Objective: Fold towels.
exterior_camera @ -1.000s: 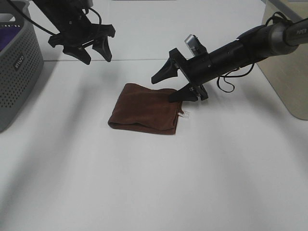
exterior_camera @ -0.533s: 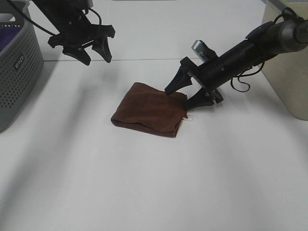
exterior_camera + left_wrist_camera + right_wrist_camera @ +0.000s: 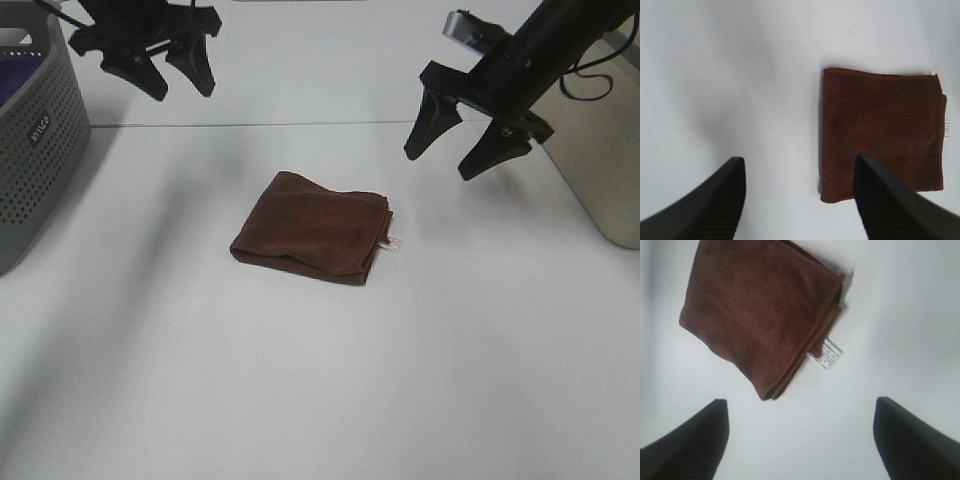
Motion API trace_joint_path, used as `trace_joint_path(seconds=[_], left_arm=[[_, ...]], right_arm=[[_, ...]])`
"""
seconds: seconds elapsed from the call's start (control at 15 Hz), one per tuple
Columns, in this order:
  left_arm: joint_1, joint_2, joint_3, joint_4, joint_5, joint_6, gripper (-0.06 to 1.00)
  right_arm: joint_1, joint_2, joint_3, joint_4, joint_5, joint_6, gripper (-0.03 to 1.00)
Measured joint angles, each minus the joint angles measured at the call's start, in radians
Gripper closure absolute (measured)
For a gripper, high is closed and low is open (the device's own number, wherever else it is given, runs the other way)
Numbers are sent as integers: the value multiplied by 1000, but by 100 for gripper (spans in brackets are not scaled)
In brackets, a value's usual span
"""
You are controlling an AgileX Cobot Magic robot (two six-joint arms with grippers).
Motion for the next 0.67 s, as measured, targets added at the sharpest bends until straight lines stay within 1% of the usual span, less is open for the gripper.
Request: trace_joint_path(seconds=[0.07, 0.13, 0.27, 0.33, 0.47, 0.6, 0.67], left_arm=[[0, -43, 0, 22, 0, -4, 34], [0, -136, 0, 54, 2, -27, 34], [0, -250, 4, 79, 3, -35, 34], [0, -318, 27, 93, 3, -35, 34], [-1, -453, 127, 143, 3, -48, 34], [-1, -603, 281, 178, 4, -53, 34], [-1, -677, 382, 186, 4, -55, 34]], right_arm=[[1, -38, 0, -49, 27, 30, 21], [1, -122, 0, -114, 50, 76, 21], [1, -219, 9, -166, 51, 100, 21], [1, -281, 29, -183, 51, 102, 21], [1, -406, 106, -207, 52, 104, 21], [1, -545, 219, -233, 54, 102, 21], [1, -616, 287, -245, 56, 100, 21]])
